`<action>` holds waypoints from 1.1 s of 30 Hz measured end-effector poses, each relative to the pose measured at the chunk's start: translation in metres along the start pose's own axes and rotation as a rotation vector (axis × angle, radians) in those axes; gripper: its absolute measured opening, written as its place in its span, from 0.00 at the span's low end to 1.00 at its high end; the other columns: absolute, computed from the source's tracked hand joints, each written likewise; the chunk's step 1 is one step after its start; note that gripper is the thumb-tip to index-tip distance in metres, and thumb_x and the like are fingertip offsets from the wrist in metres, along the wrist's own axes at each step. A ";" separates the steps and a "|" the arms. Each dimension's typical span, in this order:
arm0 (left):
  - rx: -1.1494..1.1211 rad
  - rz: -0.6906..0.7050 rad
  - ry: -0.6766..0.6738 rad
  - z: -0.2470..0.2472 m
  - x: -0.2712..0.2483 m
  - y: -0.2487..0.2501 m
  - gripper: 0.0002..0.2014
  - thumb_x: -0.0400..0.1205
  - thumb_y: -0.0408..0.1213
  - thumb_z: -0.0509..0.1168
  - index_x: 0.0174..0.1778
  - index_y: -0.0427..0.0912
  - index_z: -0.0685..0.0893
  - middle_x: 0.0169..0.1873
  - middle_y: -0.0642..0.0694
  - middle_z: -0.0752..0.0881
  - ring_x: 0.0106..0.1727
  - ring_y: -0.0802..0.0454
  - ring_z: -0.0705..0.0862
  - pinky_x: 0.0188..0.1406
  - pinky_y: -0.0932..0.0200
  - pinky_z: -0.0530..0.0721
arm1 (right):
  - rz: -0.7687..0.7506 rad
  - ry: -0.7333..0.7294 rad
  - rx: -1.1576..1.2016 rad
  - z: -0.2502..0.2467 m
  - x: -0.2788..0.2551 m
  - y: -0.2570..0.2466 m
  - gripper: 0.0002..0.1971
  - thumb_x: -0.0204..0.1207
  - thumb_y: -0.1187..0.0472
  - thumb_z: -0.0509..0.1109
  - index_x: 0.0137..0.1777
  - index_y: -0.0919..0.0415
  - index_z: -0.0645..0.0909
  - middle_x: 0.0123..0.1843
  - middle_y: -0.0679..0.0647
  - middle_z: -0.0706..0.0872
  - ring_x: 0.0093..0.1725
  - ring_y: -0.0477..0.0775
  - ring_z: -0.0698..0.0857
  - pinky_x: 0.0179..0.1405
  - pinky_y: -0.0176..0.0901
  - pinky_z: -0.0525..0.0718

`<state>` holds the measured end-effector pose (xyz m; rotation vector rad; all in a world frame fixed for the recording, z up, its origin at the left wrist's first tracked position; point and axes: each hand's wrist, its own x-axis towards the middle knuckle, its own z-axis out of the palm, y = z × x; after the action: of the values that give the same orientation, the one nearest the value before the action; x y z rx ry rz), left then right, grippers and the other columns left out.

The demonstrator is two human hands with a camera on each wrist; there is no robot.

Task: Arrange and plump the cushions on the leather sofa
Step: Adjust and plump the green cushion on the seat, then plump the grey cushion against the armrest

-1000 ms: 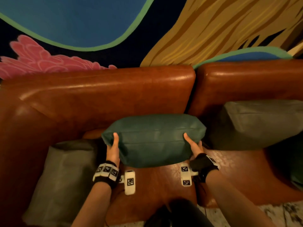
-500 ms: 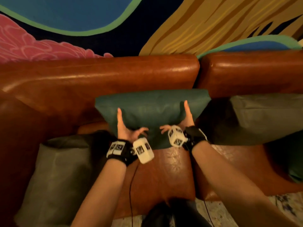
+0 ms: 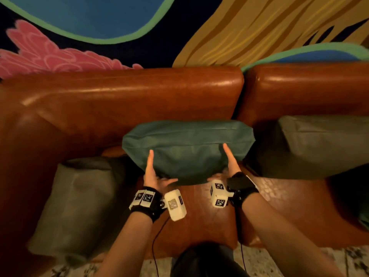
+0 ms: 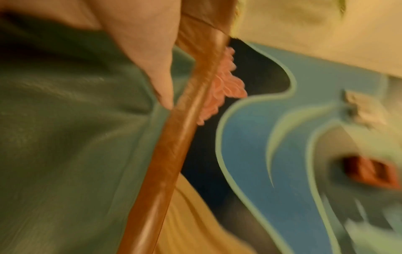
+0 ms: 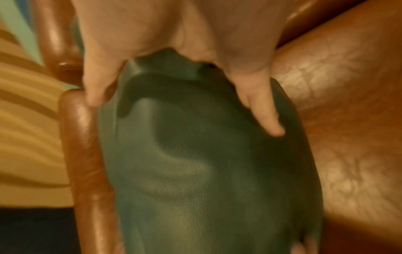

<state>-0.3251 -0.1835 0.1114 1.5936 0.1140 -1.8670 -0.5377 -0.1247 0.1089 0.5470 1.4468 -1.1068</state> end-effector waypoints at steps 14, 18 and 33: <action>1.998 0.679 0.286 -0.019 -0.030 -0.006 0.31 0.87 0.58 0.42 0.84 0.58 0.41 0.85 0.56 0.41 0.86 0.47 0.41 0.75 0.24 0.35 | -0.699 0.214 -1.822 -0.002 -0.039 0.001 0.44 0.75 0.34 0.60 0.82 0.38 0.35 0.85 0.54 0.31 0.80 0.81 0.35 0.74 0.78 0.32; 1.568 0.730 0.329 -0.074 -0.073 0.022 0.30 0.86 0.47 0.56 0.83 0.43 0.57 0.83 0.38 0.61 0.79 0.35 0.68 0.75 0.37 0.68 | -0.882 0.116 -1.831 0.014 -0.074 -0.003 0.44 0.77 0.38 0.62 0.84 0.45 0.37 0.85 0.58 0.32 0.82 0.74 0.36 0.77 0.73 0.35; 0.632 0.549 0.796 -0.302 -0.134 0.043 0.14 0.85 0.33 0.60 0.65 0.35 0.82 0.64 0.33 0.83 0.65 0.35 0.81 0.61 0.48 0.77 | -0.773 -0.654 -1.956 0.217 -0.130 0.158 0.33 0.77 0.49 0.70 0.79 0.59 0.65 0.77 0.60 0.74 0.75 0.61 0.74 0.74 0.51 0.72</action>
<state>-0.0425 -0.0170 0.1718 2.4085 -0.5651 -0.7978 -0.2692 -0.2070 0.2087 -1.6546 1.4119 0.0792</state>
